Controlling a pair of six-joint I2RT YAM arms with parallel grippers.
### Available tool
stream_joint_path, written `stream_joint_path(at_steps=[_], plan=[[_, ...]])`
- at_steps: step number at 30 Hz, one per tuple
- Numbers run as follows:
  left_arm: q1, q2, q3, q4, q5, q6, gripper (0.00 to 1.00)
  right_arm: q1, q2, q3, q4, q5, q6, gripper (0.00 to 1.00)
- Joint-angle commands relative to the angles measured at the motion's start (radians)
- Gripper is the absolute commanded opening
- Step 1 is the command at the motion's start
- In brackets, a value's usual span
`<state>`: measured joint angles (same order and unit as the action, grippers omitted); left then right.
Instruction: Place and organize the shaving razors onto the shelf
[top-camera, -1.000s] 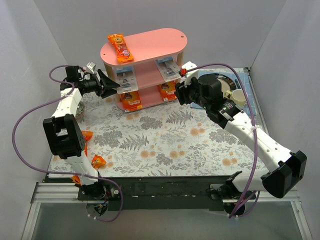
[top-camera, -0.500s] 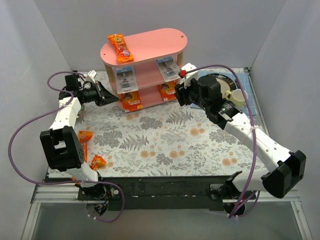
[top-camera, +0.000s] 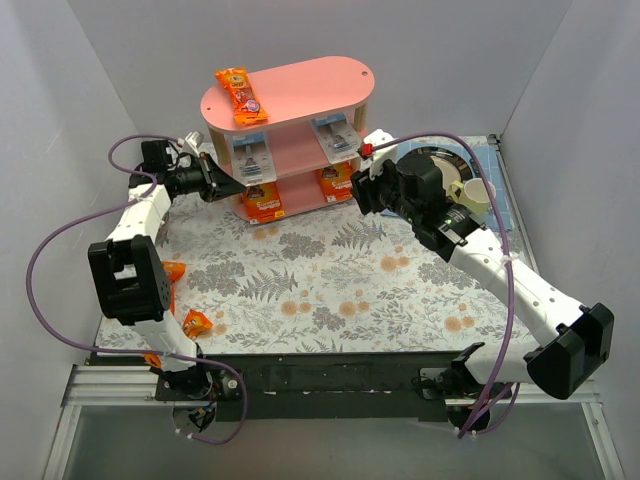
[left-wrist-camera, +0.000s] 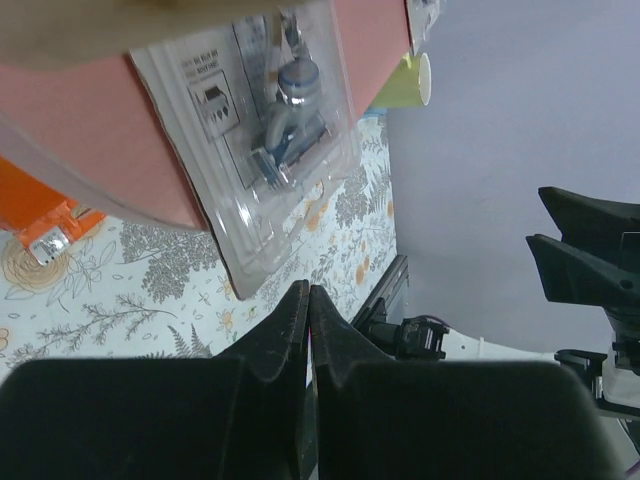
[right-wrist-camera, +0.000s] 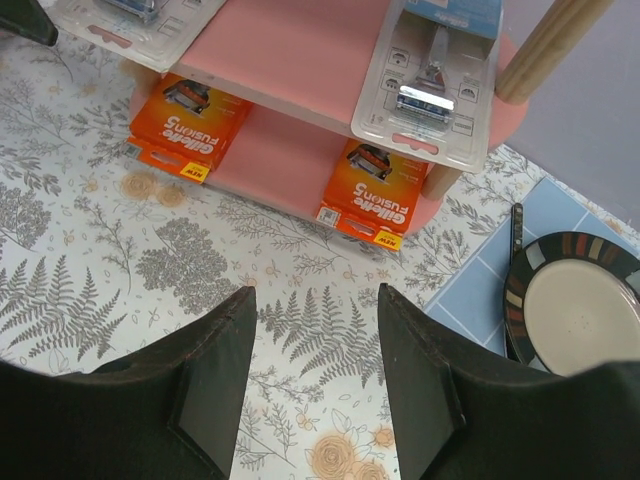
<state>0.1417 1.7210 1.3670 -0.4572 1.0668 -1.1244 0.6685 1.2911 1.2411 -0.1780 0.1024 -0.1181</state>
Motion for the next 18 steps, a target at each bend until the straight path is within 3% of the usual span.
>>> stream_joint_path(at_steps=[1, 13, 18], plan=[[0.002, 0.020, 0.067, 0.043, 0.022, -0.017, 0.00, -0.003, -0.047, -0.011, 0.051, 0.023, -0.026, 0.59], [0.001, 0.012, 0.024, 0.095, 0.015, -0.043, 0.04, -0.003, -0.036, -0.023, 0.063, 0.013, -0.018, 0.59], [0.002, 0.060, 0.078, 0.100, 0.012, -0.040, 0.04, -0.001, -0.027, -0.015, 0.063, 0.011, -0.018, 0.59]])
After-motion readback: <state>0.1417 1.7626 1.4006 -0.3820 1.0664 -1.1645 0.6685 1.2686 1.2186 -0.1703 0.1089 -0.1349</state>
